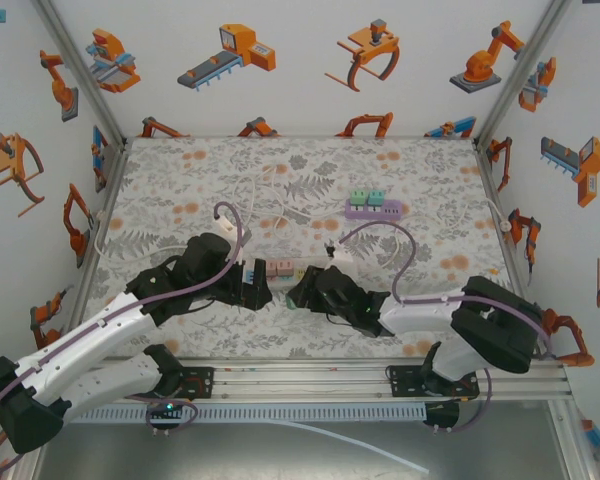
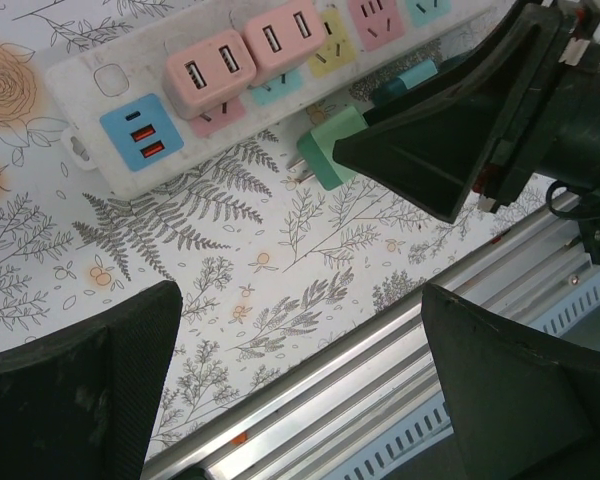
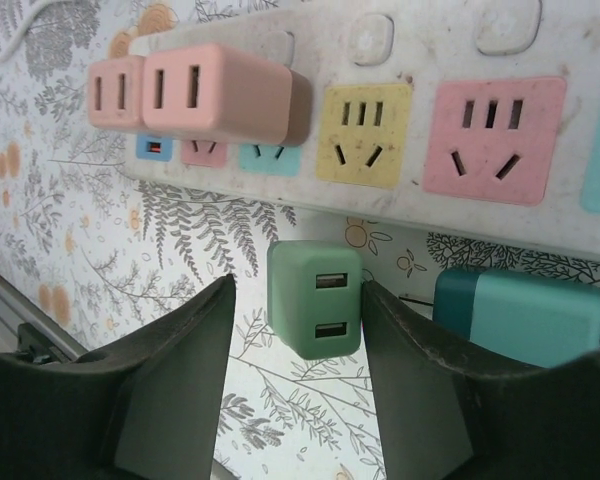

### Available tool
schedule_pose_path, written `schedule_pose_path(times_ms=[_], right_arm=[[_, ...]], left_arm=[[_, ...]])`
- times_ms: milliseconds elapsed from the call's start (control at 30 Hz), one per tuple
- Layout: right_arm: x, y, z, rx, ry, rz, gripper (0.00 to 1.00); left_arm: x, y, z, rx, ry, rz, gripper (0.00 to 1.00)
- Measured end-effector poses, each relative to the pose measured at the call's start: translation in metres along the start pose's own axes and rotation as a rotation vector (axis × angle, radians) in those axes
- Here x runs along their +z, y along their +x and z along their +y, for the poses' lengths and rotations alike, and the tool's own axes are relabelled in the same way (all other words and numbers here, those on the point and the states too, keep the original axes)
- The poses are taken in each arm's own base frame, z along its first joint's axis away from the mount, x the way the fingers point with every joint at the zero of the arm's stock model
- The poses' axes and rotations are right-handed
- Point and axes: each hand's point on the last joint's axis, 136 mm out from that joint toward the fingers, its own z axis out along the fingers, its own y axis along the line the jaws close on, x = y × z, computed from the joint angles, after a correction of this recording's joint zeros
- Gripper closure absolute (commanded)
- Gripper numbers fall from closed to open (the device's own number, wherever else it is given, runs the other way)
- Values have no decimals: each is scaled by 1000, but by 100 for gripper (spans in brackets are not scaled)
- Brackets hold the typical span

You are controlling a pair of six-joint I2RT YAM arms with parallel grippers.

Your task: Pull the plug off the socket

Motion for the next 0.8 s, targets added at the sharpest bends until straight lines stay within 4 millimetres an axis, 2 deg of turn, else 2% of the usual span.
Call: schedule_pose_path(times_ms=[233,467,667,800], right_arm=[[-25,-20,8,5,-18,-52,48],[-60,-48,12,-46,-27,-151,48],[-98,-85,20,-196,-36,-314,48],[-113,-101,26,-363,-36,-412,39]], left_arm=[[0,0,1,0,-4,-3,3],[1,-5,4,-4,-29,-24,3],[-2,-15,21,-35,-123,-87,3],[-7,-15,38,-66,-197,-138,3]])
